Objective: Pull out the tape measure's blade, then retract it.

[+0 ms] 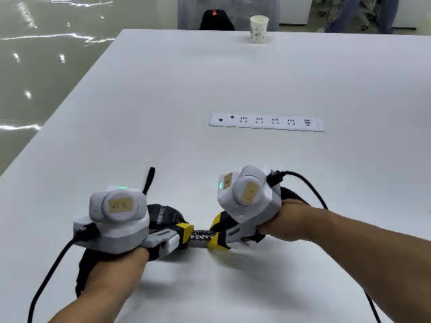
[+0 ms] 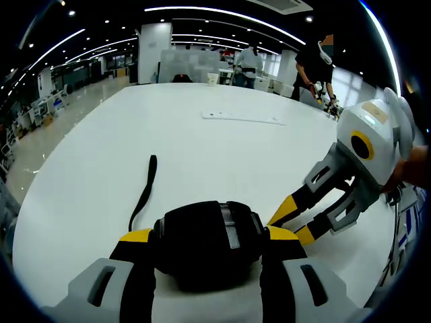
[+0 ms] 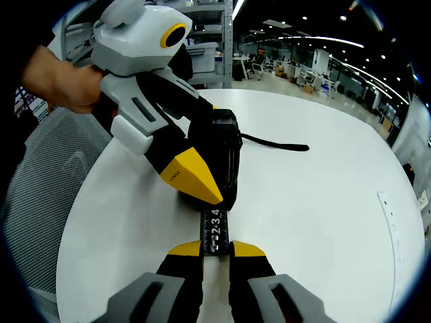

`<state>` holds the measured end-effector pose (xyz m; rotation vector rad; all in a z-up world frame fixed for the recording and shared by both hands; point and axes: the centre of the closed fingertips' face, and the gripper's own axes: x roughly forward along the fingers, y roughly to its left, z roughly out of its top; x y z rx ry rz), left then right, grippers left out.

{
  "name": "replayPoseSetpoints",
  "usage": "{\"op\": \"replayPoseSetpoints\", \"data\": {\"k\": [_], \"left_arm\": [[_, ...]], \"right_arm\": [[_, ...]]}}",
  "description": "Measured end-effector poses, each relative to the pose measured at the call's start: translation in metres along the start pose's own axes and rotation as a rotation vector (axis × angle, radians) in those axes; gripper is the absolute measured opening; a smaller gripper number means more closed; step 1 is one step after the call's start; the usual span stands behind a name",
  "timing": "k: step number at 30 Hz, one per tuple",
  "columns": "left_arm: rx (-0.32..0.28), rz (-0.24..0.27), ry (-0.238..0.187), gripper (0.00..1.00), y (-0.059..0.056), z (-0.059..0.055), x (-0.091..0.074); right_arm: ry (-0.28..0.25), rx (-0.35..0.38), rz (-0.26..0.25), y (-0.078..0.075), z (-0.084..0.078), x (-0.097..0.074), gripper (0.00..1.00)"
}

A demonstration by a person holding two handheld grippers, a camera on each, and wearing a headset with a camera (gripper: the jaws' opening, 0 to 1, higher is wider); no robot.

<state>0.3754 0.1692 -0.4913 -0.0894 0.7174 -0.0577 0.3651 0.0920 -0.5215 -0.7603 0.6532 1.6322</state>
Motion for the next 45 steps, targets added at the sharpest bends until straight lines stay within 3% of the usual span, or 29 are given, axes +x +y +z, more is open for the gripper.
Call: {"op": "replayPoseSetpoints", "data": {"k": [25, 45], "left_arm": [[-0.019, -0.004, 0.002, 0.58, 0.001, 0.001, 0.0], [-0.036, -0.017, 0.006, 0.61, 0.001, 0.002, 0.001]], "right_arm": [[-0.036, -0.003, 0.0, -0.001, 0.022, 0.016, 0.1], [-0.054, 0.005, -0.015, -0.002, 0.025, 0.019, 0.12]]}}
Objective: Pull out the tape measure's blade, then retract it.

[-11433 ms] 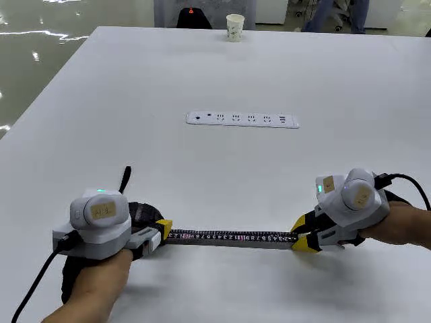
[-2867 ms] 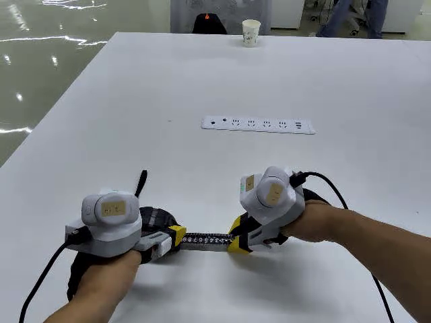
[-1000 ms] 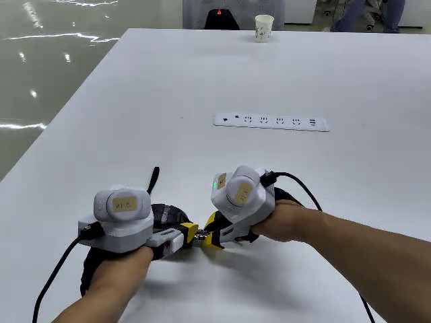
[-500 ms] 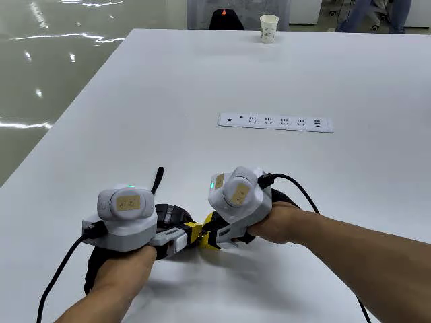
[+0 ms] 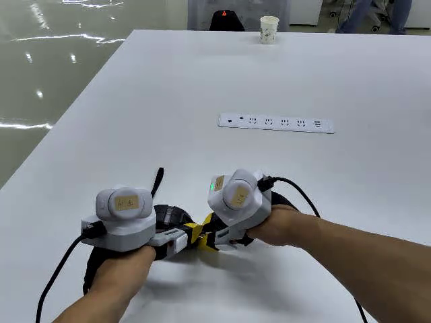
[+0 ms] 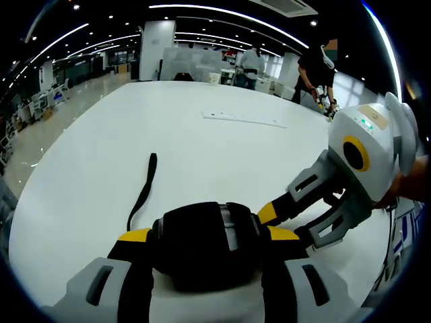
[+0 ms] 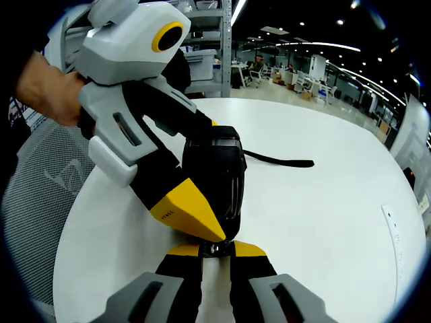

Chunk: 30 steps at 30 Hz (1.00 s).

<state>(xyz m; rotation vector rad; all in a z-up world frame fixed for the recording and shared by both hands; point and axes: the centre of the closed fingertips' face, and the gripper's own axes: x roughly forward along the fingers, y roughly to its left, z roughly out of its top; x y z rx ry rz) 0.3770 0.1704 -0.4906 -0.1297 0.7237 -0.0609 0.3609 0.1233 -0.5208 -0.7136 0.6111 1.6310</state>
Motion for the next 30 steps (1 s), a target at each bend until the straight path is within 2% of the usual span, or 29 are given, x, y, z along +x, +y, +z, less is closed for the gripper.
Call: {"op": "replayPoseSetpoints", "data": {"k": [18, 30], "left_arm": [[-0.005, -0.014, 0.017, 0.62, -0.001, -0.001, 0.0], [0.032, -0.02, 0.024, 0.61, -0.002, -0.002, -0.003]], "right_arm": [[-0.001, -0.007, -0.015, -0.002, 0.0, -0.004, 0.16], [0.001, 0.001, -0.028, -0.002, -0.004, -0.013, 0.2]]}}
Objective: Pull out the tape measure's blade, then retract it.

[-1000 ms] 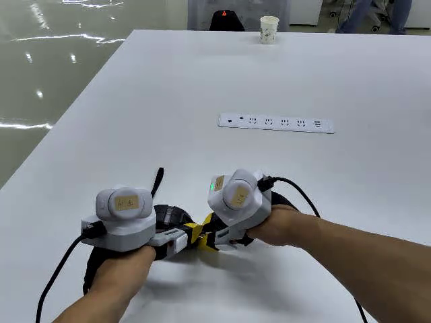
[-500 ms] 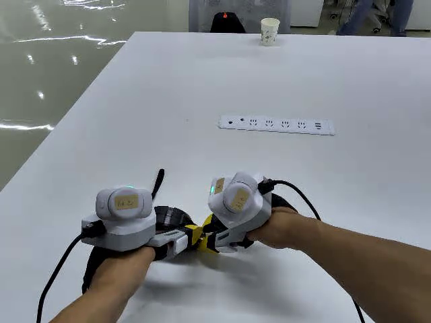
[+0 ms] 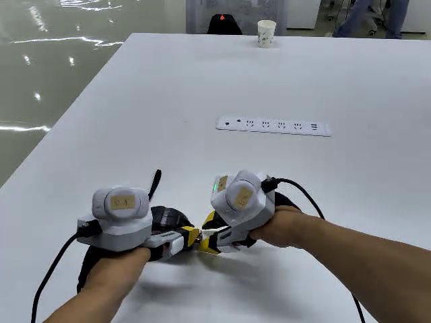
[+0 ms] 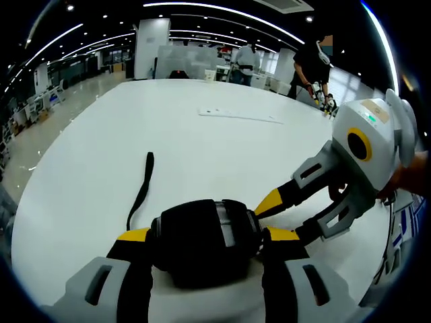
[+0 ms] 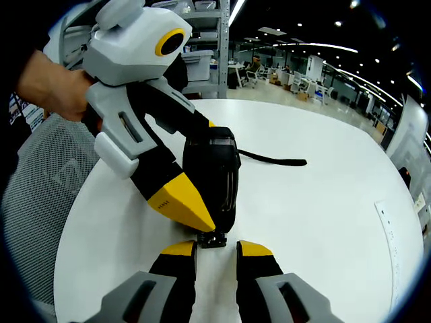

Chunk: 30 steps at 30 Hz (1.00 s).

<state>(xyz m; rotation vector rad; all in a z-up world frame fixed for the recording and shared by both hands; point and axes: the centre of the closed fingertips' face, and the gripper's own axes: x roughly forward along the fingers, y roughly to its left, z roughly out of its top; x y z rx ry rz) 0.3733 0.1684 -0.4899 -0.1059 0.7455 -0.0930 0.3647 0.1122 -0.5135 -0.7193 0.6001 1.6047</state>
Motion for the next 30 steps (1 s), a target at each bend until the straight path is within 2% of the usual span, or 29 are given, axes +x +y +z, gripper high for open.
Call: {"op": "replayPoseSetpoints", "data": {"k": [21, 30], "left_arm": [[0.026, -0.051, -0.029, 0.68, -0.007, 0.0, -0.018], [0.051, -0.07, -0.046, 0.7, -0.008, -0.002, -0.025]], "right_arm": [[-0.006, 0.044, -0.055, 0.005, -0.015, -0.03, 0.29], [-0.026, 0.08, -0.103, 0.005, -0.022, -0.045, 0.33]]}}
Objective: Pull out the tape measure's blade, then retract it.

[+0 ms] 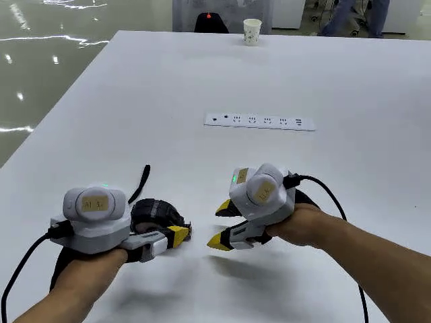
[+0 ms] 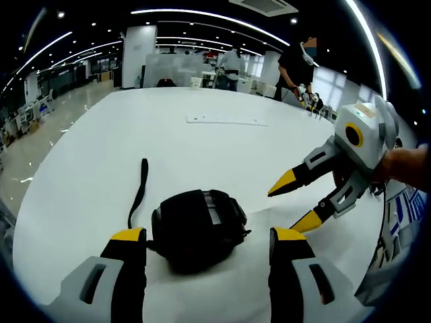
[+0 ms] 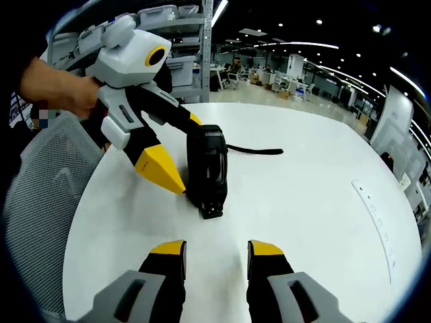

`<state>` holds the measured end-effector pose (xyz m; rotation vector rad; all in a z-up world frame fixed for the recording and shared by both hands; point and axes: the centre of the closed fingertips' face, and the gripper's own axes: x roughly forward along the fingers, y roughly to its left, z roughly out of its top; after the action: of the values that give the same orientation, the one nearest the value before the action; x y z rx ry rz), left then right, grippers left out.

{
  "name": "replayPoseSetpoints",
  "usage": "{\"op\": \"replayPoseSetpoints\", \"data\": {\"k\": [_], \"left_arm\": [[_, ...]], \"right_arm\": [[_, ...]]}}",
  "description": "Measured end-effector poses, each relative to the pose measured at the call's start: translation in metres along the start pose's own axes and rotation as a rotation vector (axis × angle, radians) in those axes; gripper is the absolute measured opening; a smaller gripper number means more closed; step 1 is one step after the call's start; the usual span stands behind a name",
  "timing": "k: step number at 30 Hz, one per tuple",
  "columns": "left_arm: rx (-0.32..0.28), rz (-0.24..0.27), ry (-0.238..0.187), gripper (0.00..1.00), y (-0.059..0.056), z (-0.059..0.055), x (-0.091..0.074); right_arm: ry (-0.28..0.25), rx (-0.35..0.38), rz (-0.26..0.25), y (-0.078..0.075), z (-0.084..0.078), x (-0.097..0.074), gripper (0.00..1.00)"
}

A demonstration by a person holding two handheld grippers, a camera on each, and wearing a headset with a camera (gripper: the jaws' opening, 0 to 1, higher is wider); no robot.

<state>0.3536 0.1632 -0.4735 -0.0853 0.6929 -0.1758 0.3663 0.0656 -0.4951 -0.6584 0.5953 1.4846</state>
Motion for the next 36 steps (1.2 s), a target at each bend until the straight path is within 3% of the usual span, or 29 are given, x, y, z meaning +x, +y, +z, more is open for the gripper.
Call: {"op": "replayPoseSetpoints", "data": {"k": [20, 28, 36], "left_arm": [[0.106, -0.061, -0.044, 0.77, -0.013, -0.003, -0.021], [0.146, -0.078, -0.057, 0.82, -0.015, -0.005, -0.029], [0.155, -0.103, -0.069, 0.84, -0.016, -0.008, -0.034]], "right_arm": [[-0.064, 0.113, -0.106, 0.013, -0.019, -0.035, 0.46], [-0.103, 0.152, -0.156, 0.016, -0.022, -0.048, 0.56], [-0.143, 0.179, -0.204, 0.021, -0.027, -0.06, 0.63]]}}
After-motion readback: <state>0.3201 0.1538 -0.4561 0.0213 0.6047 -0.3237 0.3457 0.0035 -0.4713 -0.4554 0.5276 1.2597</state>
